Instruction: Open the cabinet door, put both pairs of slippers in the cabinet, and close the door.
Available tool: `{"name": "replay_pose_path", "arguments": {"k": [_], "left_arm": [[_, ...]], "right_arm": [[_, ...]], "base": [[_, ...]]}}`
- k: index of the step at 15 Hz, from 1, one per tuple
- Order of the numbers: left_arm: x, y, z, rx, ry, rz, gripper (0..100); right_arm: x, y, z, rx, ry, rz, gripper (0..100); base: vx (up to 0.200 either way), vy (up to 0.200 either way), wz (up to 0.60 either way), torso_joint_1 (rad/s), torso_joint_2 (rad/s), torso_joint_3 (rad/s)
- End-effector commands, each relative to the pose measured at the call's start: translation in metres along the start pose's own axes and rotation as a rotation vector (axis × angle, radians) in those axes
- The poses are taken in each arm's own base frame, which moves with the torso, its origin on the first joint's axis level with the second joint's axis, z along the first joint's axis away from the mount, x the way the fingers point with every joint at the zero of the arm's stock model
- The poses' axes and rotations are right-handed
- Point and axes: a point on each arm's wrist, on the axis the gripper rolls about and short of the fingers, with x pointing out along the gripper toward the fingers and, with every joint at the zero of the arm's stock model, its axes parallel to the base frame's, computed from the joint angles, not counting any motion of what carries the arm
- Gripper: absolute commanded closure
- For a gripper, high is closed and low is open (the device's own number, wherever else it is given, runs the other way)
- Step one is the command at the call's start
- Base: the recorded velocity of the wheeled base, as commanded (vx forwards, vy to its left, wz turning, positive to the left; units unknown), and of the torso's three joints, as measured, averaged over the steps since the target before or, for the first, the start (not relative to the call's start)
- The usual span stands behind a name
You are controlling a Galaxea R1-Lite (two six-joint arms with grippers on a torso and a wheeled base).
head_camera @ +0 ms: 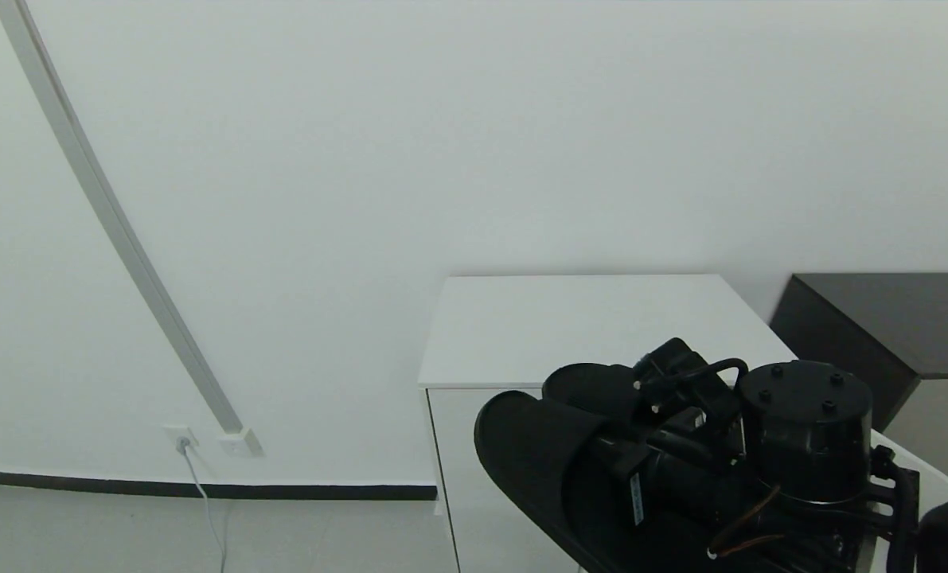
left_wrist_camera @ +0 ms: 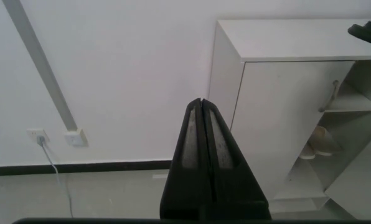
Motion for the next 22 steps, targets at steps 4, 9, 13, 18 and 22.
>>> {"name": "replay_pose_path", "arguments": {"k": [4,9,13,18,22], "left_arm": [[0.0001,0.0,0.0,0.0,0.001,0.0,100],[0.0001,0.0,0.0,-0.002,0.001,0.001,100],[0.0001,0.0,0.0,-0.002,0.001,0.001,100],[0.0001,0.0,0.0,0.0,0.001,0.0,100],[0.0001,0.0,0.0,0.0,0.001,0.0,100]], "right_arm": [[0.0045,0.0002,-0.0059,-0.005,0.025,-0.004,100],[0.0062,0.0005,-0.0054,-0.003,0.013,-0.003,100],[0.0063,0.0004,-0.0066,-0.004,0.017,-0.003,100],[0.0054,0.0002,-0.0079,-0.004,0.022,-0.004,100],[0.0054,0.0002,-0.0078,-0.004,0.02,-0.003,100]], "base": [[0.0,0.0,0.0,0.0,0.0,0.0],[0.0,0.0,0.0,0.0,0.0,0.0],[0.0,-0.15,0.0,-0.001,0.0,0.002],[0.0,-0.2,0.0,0.006,0.01,0.003],[0.0,-0.2,0.0,0.004,0.0,0.004]]}}
